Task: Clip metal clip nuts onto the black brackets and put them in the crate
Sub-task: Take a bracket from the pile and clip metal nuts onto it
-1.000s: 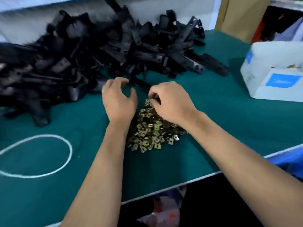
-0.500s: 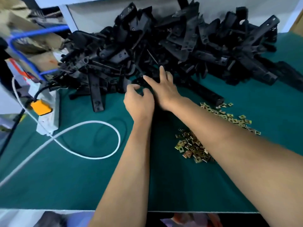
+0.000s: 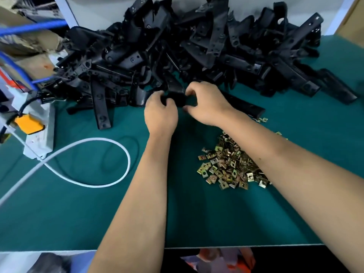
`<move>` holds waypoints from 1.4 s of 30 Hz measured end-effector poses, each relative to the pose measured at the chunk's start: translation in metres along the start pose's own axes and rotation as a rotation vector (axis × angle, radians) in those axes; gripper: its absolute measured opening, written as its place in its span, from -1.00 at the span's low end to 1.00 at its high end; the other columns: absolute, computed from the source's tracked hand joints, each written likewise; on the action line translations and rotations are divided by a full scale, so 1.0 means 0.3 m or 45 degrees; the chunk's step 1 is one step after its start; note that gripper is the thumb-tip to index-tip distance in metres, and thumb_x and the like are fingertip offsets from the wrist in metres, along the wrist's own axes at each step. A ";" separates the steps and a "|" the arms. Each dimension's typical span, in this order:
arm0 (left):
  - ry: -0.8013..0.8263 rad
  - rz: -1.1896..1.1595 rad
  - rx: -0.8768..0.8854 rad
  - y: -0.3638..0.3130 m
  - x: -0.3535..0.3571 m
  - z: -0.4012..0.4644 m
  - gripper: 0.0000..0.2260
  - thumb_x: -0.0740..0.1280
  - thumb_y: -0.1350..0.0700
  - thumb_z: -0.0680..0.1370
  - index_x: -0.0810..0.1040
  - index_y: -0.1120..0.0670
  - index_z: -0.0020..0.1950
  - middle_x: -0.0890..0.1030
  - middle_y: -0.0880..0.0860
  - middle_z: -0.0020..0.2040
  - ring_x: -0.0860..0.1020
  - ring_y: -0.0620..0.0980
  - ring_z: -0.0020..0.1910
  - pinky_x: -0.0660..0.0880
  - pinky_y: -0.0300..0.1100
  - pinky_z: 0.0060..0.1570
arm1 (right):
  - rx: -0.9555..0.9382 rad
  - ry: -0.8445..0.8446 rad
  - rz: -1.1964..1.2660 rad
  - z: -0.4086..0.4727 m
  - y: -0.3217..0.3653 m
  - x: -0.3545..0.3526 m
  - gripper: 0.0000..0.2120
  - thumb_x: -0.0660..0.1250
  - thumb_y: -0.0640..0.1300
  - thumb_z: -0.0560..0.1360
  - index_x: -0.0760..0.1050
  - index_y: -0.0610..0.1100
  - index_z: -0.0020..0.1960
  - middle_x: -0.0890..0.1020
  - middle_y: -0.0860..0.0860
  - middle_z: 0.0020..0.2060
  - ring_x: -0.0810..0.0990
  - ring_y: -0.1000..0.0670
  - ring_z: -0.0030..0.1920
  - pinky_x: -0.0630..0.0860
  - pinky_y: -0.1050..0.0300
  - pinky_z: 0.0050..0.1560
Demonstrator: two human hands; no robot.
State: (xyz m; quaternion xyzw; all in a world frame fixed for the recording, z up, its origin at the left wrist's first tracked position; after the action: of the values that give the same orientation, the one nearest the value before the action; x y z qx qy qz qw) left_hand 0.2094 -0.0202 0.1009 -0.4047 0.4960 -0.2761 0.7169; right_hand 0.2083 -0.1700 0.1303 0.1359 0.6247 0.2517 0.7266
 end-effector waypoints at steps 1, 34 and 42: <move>0.069 0.114 0.066 -0.006 0.017 -0.003 -0.64 0.25 0.14 0.62 0.53 0.09 0.42 0.60 0.12 0.31 0.50 0.16 0.32 0.41 -0.01 0.35 | -0.006 0.084 0.003 0.003 0.001 0.008 -0.50 0.48 -0.04 0.53 0.46 -0.05 0.43 0.49 -0.13 0.33 0.54 -0.14 0.29 0.46 0.01 0.36; 0.410 -1.284 -0.520 -0.023 0.100 -0.060 -0.84 0.34 0.05 0.68 0.53 0.14 0.11 0.72 0.16 0.08 0.71 0.11 0.01 0.67 0.01 -0.09 | -0.161 0.504 0.059 -0.234 -0.061 -0.101 -0.85 0.59 0.11 0.41 0.68 0.09 -0.14 0.68 0.19 -0.26 0.59 0.23 -0.26 0.41 0.36 -0.25; 0.596 -1.411 -0.483 -0.029 0.108 -0.067 -0.85 0.46 0.18 0.58 0.49 0.09 -0.01 0.74 0.09 -0.07 0.73 0.00 -0.05 0.64 -0.16 -0.16 | -0.283 0.522 -0.034 -0.268 -0.060 -0.045 -0.85 0.58 0.01 0.44 0.61 0.12 -0.20 0.63 0.29 -0.27 0.56 0.29 -0.17 0.44 0.24 -0.19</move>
State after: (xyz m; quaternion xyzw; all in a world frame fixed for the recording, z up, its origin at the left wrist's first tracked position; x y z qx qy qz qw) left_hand 0.2021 -0.0566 0.0889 -0.6507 0.3967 -0.5950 0.2554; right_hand 0.1322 -0.2017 0.1178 -0.0070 0.7293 0.3317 0.5984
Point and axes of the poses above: each hand's wrist, its own z-axis towards the middle knuckle, its own x-axis out of the palm, y = z × x, the point moved 4 cm from there along z, towards the middle knuckle
